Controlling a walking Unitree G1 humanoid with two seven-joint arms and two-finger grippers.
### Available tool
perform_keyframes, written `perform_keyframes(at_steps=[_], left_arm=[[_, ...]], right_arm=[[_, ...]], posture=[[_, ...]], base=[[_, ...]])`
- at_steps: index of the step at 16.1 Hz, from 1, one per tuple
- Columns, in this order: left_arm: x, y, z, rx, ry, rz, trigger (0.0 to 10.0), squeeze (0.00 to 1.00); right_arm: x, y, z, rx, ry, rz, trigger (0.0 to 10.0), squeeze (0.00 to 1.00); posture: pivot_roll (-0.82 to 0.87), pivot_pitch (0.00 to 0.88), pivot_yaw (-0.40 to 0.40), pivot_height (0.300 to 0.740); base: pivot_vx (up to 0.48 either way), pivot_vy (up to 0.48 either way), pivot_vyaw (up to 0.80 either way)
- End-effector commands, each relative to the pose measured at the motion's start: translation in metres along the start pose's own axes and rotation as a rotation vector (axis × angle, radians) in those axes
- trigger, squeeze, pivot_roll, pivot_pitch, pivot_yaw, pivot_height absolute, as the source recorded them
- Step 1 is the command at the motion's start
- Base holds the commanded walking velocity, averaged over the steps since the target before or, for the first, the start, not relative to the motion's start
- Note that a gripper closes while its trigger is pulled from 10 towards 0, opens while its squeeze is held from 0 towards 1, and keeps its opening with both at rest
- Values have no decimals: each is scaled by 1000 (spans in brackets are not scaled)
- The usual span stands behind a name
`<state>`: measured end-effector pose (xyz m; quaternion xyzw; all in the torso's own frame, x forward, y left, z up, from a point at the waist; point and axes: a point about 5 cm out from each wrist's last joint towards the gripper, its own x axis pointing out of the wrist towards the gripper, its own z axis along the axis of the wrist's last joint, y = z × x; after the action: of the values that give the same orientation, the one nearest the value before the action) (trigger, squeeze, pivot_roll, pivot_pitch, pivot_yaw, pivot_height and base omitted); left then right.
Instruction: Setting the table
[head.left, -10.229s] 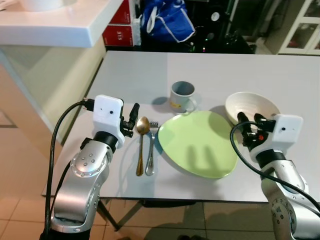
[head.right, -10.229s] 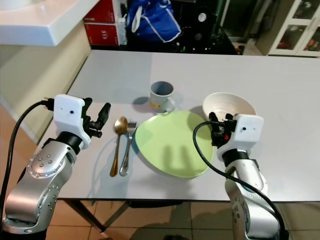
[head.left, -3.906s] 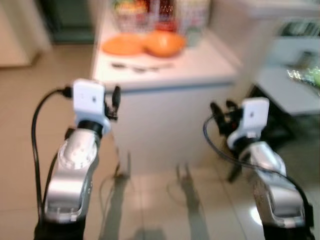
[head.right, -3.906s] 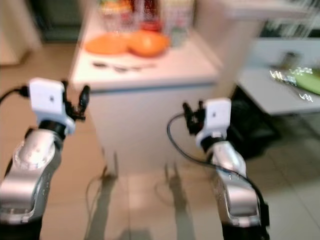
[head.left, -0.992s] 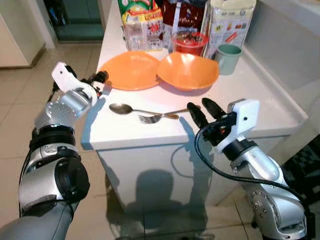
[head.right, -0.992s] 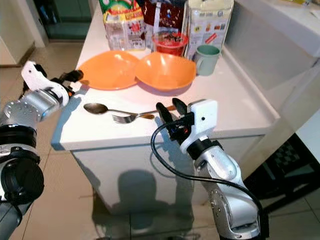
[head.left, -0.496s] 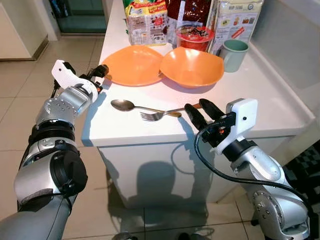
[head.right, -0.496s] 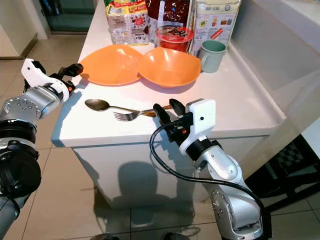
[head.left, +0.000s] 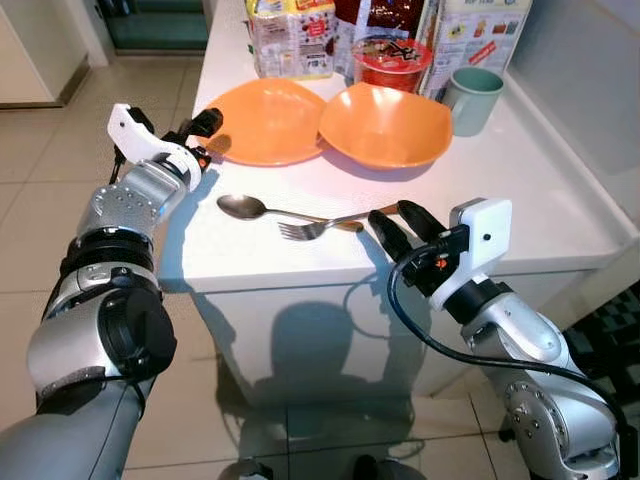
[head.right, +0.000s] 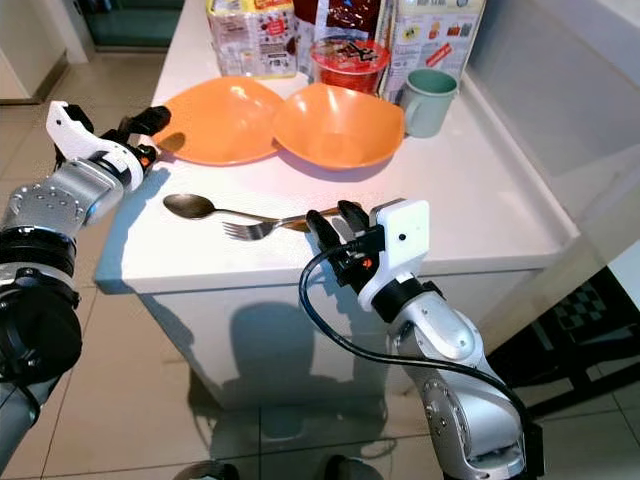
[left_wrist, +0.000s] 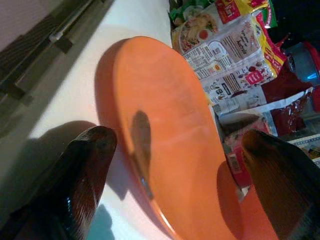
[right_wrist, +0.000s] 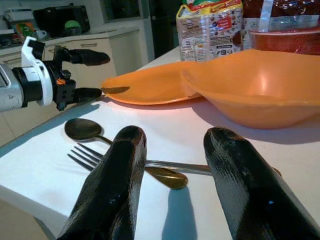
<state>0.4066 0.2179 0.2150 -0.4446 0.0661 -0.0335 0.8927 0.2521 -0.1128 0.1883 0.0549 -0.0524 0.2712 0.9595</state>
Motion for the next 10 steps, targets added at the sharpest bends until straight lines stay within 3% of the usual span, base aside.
perform_keyframes(at_steps=[1, 6, 10], left_arm=[[0, -2, 3, 27, 6, -2, 10000, 0], [3, -5, -9, -74, 58, -42, 10000, 0], [8, -15, -22, -100, 108, -81, 10000, 0]], right_arm=[[-2, 2, 6, -8, -17, 7, 10000, 0], [-1, 1, 7, -5, -22, 4, 10000, 0], [-1, 2, 7, -2, -23, 6, 10000, 0]], posture=[[-7, 103, -18, 740], [-9, 96, -15, 740], [-9, 96, -14, 740]], base=[[0, 0, 0], [0, 0, 0], [0, 0, 0]])
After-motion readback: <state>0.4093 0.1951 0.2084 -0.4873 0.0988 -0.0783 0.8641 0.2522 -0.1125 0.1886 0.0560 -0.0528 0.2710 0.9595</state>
